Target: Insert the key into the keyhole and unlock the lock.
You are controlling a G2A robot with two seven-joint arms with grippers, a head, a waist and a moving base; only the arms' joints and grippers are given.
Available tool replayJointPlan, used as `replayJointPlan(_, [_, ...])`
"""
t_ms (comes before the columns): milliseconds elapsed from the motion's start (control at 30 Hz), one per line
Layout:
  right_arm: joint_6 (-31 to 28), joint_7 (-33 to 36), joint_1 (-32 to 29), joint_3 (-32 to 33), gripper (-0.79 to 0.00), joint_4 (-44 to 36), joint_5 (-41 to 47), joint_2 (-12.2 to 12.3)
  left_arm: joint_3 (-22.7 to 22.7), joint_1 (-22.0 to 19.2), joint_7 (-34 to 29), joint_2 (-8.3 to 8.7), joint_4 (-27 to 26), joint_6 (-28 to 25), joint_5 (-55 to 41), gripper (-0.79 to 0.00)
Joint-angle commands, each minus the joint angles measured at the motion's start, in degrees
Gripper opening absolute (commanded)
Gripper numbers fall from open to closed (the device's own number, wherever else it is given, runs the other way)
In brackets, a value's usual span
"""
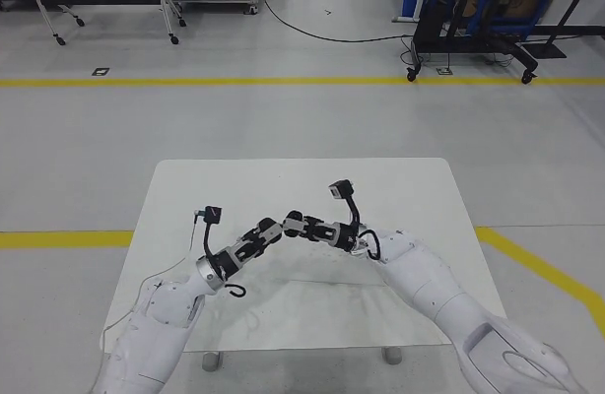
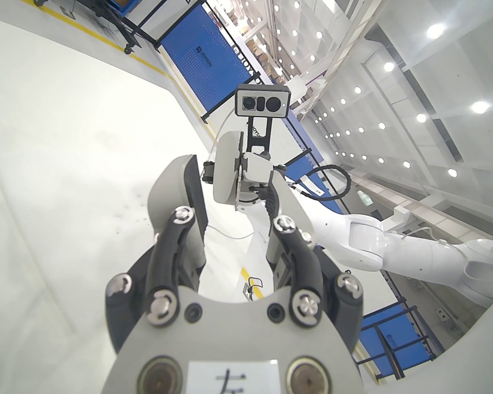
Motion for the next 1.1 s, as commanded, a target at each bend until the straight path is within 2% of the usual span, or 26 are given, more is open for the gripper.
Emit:
replayJointPlan(0, [0.00,-0.06,0.29,-0.27,-0.785,0.65,0.04,-0.22,0.11,0.03,0.04,0.04,-0.04,-0.18,0.07,-0.662])
replayJointPlan(67, [0.00,-0.06,0.50,-0.38,-0.785,1.13,0.18,-0.40,0.18,0.09,0.09,0.09,-0.07,-0.29,0.14,-0.760])
replayJointPlan(100, [0.00,-0.06,0.57,-0.44,-0.785,1.35,0.23,-0.47,0.24,0.12,0.02,0.11,-0.09,-0.35,0.13,-0.785])
replayJointPlan(367, [0.00,-0.05,0.74,-0.62,-0.785,1.98,1.20,-0.86,0.21,0.20,1.15,0.30,-0.34,-0.26,1.71,-0.785])
replayJointPlan(433, [0.00,-0.05,0.72,-0.78,-0.613,2.13,1.37,-0.88,0.21,0.31,1.68,0.33,-0.45,-0.20,2.15,-0.785])
replayJointPlan(500, [0.00,-0.05,0.81,-1.02,-0.533,2.35,1.37,-0.84,0.01,0.30,2.15,0.39,-0.52,-0.18,2.62,-0.785])
replayJointPlan(533, [0.00,-0.05,0.97,-0.95,-0.465,2.55,1.27,-0.75,-0.10,0.30,2.42,0.42,-0.55,-0.14,2.95,-0.785])
replayJointPlan(567, [0.00,-0.05,1.09,-0.70,-0.453,2.69,1.34,-0.63,-0.24,0.32,2.72,0.46,-0.58,-0.06,3.45,-0.785])
replayJointPlan(800, [0.00,-0.05,0.86,1.83,-0.486,2.51,-1.69,1.12,-0.38,0.46,3.48,0.72,-1.31,-0.32,7.37,-0.785])
replayJointPlan(967, [0.39,0.34,1.13,0.73,-0.459,2.02,-6.94,2.53,0.36,0.32,2.59,0.89,-1.61,-0.35,10.42,-0.785])
replayJointPlan(1067, [0.45,0.40,0.97,0.52,-0.468,1.12,-7.79,3.33,1.02,-0.01,0.84,1.00,-1.51,-0.50,10.87,-0.785])
